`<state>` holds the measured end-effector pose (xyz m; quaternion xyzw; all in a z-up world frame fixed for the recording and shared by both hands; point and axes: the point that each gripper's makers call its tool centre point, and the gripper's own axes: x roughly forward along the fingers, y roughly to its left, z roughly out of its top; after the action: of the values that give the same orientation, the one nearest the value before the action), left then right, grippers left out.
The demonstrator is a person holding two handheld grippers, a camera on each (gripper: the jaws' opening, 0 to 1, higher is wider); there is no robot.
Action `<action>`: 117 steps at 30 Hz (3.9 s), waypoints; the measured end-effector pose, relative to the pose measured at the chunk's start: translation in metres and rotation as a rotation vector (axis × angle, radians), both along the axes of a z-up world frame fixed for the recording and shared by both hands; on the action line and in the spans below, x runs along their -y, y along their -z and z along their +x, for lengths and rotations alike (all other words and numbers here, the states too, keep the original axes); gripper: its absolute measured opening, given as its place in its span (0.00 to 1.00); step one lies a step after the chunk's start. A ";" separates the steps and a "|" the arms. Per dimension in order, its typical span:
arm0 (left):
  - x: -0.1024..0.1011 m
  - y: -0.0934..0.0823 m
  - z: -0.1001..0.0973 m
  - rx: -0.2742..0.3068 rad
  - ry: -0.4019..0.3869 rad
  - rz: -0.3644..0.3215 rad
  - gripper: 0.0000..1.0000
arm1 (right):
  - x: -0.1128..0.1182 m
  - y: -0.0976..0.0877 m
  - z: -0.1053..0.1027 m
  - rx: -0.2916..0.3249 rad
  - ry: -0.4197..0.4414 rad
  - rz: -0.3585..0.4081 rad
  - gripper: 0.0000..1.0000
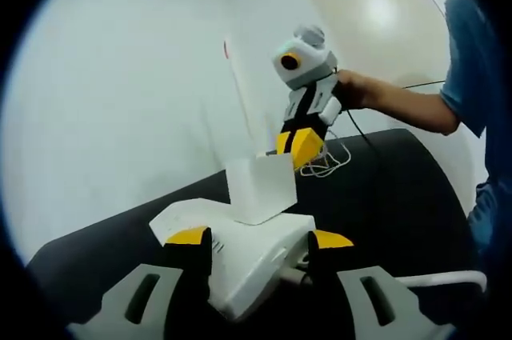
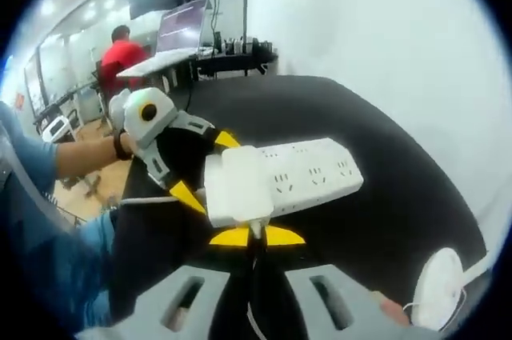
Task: Insert the desk lamp plug into the socket, turn on the power strip switch, turn on the lamp switch, then turn off the lamp switch, turn off the power strip switch, and remove the plug from the socket.
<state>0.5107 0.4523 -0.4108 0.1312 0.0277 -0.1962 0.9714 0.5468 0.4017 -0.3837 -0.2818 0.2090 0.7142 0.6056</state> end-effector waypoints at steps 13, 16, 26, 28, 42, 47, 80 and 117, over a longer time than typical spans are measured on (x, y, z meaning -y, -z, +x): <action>0.004 0.000 -0.001 0.006 0.007 0.004 0.45 | 0.003 0.001 0.004 -0.028 0.006 0.022 0.05; 0.003 0.000 -0.001 0.008 0.009 0.005 0.45 | 0.007 0.005 0.005 -0.054 0.019 0.042 0.05; 0.001 0.000 0.000 0.015 0.011 0.008 0.45 | 0.012 0.017 0.007 -0.144 0.064 0.101 0.05; 0.002 -0.001 -0.001 0.017 0.011 0.010 0.45 | 0.013 0.018 0.006 -0.164 0.072 0.117 0.04; 0.005 -0.001 -0.003 0.017 0.011 0.008 0.45 | 0.009 0.007 0.003 -0.074 0.032 0.085 0.05; 0.006 0.000 -0.003 0.016 0.017 0.009 0.45 | 0.007 0.003 0.000 -0.046 0.017 0.030 0.05; 0.008 -0.002 -0.003 0.031 0.028 0.014 0.43 | 0.018 0.017 0.010 -0.259 0.098 0.230 0.05; 0.006 -0.002 -0.002 0.026 0.026 -0.001 0.43 | -0.026 0.010 -0.010 0.015 -0.220 -0.352 0.32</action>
<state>0.5090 0.4461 -0.4091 0.1338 0.0135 -0.2071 0.9690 0.5365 0.4275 -0.3937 -0.4095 0.2941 0.7264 0.4671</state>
